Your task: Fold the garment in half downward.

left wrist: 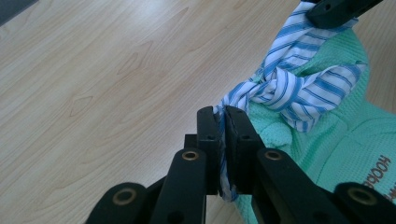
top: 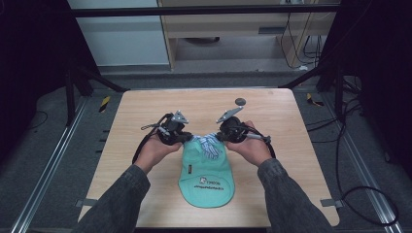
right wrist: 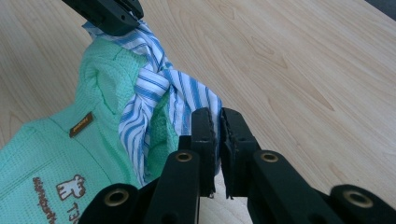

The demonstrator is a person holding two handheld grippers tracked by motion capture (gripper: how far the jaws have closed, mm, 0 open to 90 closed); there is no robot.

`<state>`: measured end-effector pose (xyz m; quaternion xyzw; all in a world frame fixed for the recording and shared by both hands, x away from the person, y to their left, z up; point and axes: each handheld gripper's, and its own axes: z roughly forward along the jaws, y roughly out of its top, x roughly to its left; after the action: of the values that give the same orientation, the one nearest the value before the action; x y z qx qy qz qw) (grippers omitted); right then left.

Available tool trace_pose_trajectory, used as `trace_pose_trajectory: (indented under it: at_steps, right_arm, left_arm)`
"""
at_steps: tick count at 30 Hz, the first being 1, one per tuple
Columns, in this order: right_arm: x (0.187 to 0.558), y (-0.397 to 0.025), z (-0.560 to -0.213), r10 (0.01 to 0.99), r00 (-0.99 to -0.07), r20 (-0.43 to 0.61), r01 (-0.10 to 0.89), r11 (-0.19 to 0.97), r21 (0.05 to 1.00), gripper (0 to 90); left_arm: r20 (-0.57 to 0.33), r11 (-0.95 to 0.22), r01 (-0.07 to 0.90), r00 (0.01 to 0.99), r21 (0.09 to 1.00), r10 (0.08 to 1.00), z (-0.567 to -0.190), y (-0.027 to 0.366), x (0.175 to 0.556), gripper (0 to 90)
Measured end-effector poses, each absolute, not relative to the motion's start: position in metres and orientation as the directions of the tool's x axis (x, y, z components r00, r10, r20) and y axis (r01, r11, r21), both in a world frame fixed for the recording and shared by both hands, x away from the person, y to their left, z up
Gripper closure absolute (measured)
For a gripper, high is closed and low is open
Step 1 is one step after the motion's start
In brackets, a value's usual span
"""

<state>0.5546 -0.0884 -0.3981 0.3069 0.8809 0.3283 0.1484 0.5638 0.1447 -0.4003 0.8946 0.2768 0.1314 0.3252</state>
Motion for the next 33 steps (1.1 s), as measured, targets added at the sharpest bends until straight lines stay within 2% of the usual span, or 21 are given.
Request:
trace_pose_trajectory:
  at_steps: [21,33]
  right_arm:
    - [0.554,-0.1,-0.398,0.643,-0.758,-0.107,0.416,0.604,0.68,84.4]
    - [0.566,-0.1,-0.397,0.638,-0.762,-0.113,0.403,0.603,0.688,84.3]
  left_arm:
    - [0.088,-0.659,0.368,0.83,0.656,0.55,-0.393,0.131,0.573,85.4]
    - [0.098,-0.668,0.351,0.838,0.656,0.536,-0.39,0.133,0.587,85.4]
